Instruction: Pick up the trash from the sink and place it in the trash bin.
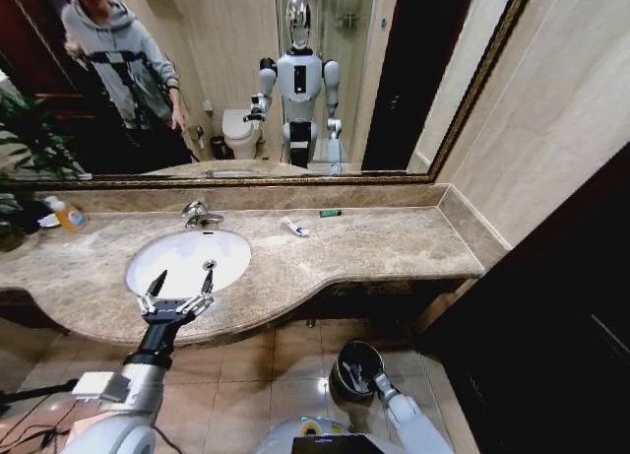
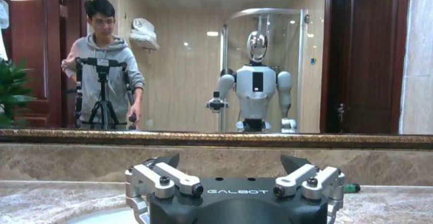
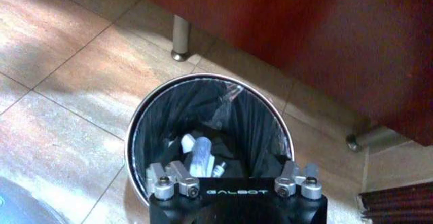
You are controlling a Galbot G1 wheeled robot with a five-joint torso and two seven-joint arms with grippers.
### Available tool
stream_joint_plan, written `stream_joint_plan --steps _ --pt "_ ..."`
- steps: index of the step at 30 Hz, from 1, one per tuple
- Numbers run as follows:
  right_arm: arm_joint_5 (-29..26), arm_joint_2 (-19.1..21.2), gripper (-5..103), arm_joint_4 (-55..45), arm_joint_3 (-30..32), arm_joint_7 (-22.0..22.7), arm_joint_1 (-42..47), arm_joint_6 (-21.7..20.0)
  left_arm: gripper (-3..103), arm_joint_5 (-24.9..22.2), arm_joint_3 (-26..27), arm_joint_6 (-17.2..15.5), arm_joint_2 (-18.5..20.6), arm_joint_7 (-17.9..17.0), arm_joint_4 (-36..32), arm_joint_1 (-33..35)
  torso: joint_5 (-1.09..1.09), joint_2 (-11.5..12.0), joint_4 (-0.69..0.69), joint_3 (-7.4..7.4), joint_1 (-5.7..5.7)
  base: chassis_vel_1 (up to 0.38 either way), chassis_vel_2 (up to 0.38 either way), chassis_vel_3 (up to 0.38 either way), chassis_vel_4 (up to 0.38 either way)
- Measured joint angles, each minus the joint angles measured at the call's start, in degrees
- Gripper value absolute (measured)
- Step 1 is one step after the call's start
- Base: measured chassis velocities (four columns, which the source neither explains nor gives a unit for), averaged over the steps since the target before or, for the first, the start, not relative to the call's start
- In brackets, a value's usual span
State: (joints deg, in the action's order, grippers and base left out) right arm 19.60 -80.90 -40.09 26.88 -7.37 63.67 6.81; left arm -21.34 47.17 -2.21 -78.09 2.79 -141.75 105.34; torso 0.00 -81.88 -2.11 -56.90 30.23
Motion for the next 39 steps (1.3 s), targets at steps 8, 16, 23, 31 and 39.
stream_joint_plan --steps 8,16,23,31,39 --pt "-4.84 0.73 99 -6.13 -0.01 -0.08 4.75 -1.57 100 0.00 0.00 0.00 0.00 0.00 0.00 0.00 0.01 0.00 0.00 0.00 0.00 0.000 0.000 0.000 0.000" --pt "-8.30 1.28 100 -14.65 0.19 0.26 10.55 -3.00 100 0.00 0.00 0.00 0.00 0.00 0.00 0.00 0.00 0.00 0.00 0.00 0.00 0.000 0.000 0.000 0.000" --pt "-10.75 1.64 100 -28.32 1.49 3.62 18.15 3.20 100 0.00 0.00 0.00 0.00 0.00 0.00 0.00 0.00 0.00 0.00 0.00 0.00 0.000 0.000 0.000 0.000" --pt "-8.80 -0.77 100 -60.55 6.86 9.55 38.15 14.98 100 0.00 0.00 0.00 0.00 0.00 0.00 -0.01 -0.02 -0.01 0.01 0.01 -0.01 0.000 0.000 0.000 0.000" --pt "-11.07 -2.50 100 -77.50 6.14 9.46 41.71 10.27 100 0.00 0.00 0.00 0.00 0.00 0.00 0.00 -0.01 -0.01 0.00 0.00 -0.01 0.000 0.000 0.000 0.000"
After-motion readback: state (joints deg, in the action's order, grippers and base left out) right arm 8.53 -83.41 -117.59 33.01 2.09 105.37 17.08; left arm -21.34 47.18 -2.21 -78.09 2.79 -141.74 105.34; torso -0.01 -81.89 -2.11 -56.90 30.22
